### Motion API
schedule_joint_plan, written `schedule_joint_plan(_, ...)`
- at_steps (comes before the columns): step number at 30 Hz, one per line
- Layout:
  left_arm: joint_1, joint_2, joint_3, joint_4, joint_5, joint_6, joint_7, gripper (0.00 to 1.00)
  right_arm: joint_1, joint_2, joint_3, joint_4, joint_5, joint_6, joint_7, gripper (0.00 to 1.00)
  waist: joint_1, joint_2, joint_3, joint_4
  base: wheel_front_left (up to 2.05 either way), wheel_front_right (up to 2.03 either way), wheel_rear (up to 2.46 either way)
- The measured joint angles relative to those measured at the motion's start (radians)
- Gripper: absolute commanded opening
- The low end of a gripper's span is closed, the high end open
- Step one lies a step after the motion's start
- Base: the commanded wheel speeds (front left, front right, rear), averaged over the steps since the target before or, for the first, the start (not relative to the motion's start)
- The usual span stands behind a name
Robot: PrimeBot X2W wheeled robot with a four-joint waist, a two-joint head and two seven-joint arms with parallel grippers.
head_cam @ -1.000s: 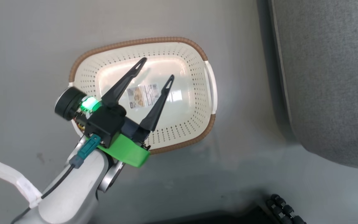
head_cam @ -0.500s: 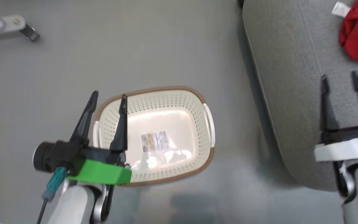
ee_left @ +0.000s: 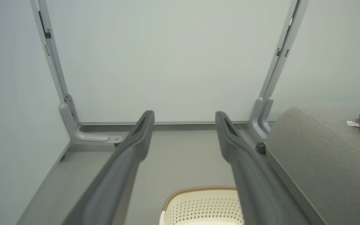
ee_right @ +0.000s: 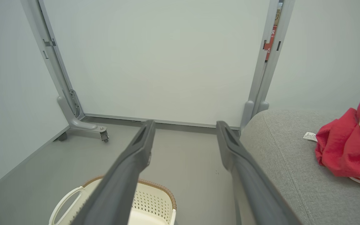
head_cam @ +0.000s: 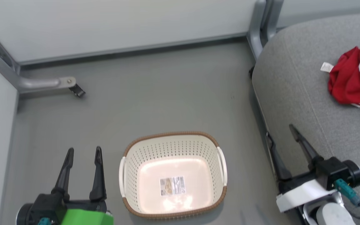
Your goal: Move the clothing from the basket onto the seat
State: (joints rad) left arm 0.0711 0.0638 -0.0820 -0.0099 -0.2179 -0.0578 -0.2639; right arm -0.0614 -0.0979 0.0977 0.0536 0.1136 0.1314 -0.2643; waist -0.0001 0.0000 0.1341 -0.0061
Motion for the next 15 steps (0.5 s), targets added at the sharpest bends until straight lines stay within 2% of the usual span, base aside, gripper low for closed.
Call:
schedule_joint_plan(8,0.099,-0.011,0.041,0.0,0.038,-0.024,0.0,1.0,0.1,0.017,0.028,-0.025,-0.022,0.0,0.0,1.0,0.0,0.0,-0.121,0.019,0.0,0.0,0.0)
schedule_joint_plan(15,0.159,-0.012,0.044,0.011,0.021,-0.026,0.0,1.0,0.153,0.028,-0.007,-0.024,-0.066,0.0,0.0,1.0,0.0,0.0,-0.182,0.007,0.0,0.0,0.0)
